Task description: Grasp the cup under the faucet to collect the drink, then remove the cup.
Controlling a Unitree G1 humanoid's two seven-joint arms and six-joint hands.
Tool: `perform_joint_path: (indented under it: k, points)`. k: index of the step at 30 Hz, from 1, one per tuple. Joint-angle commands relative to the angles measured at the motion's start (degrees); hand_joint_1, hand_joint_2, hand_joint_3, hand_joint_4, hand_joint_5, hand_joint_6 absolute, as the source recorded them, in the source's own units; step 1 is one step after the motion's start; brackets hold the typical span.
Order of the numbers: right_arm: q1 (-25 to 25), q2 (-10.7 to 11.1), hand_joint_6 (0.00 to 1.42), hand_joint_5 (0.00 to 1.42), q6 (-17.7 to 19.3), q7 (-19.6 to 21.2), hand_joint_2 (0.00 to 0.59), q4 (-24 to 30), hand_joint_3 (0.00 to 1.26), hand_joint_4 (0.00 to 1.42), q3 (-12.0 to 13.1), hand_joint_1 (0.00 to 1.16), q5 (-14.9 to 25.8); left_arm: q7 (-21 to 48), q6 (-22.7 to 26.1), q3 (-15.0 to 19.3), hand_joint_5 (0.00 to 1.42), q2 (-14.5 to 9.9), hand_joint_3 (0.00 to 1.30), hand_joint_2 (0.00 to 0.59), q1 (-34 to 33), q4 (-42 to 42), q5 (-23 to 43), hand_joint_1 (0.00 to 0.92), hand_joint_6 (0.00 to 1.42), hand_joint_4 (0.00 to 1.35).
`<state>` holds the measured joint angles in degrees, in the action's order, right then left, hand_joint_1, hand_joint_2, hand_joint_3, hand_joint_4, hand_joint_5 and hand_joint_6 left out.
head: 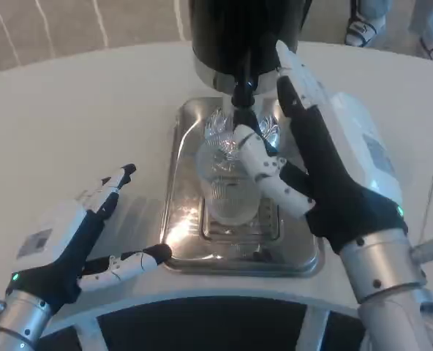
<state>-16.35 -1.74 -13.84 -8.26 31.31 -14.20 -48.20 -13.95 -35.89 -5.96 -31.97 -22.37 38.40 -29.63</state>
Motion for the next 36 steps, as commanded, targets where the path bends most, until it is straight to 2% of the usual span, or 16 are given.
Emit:
perform_joint_path:
  k: [1, 6, 22, 30, 36]
  points:
    - [-1.64, -0.18, 0.0, 0.0, 0.45, 1.63, 0.538, -1.49, 0.0, 0.0, -0.63, 0.17, 1.35, 0.92, 0.6, -0.09, 0.04, -0.67, 0.03, 0.076, 0.88, -0.44, 0.52, 0.116, 0.06, 0.0]
    - [-3.6, -0.64, 0.0, 0.0, 0.07, 2.11, 0.538, -3.31, 0.0, 0.0, -0.96, 0.17, 3.03, 1.38, 0.87, 0.13, 0.04, -0.77, 0.04, 0.077, 0.99, -0.49, 0.8, 0.115, 0.06, 0.0]
    - [-4.99, -0.95, 0.0, 0.0, -1.15, 2.74, 0.538, -6.21, 0.0, 0.0, -2.41, 0.17, 5.54, 2.69, 1.71, 0.72, 0.04, -0.86, 0.05, 0.077, 2.05, -1.24, 1.6, 0.115, 0.06, 0.0]
    - [-7.35, -0.39, 0.0, 0.0, -2.88, 1.11, 0.54, -8.94, 0.0, 0.0, -2.67, 0.16, 7.87, 3.03, 1.75, 0.97, 0.04, -1.37, 0.05, 0.074, 2.51, -0.81, 2.61, 0.113, 0.06, 0.0]
    - [-7.94, 0.4, 0.0, 0.0, -4.19, -0.14, 0.533, -8.53, 0.0, 0.0, -3.5, 0.12, 7.94, 3.08, 1.71, 1.07, 0.04, -1.51, 0.05, 0.073, 2.82, -0.95, 2.98, 0.112, 0.06, 0.0]
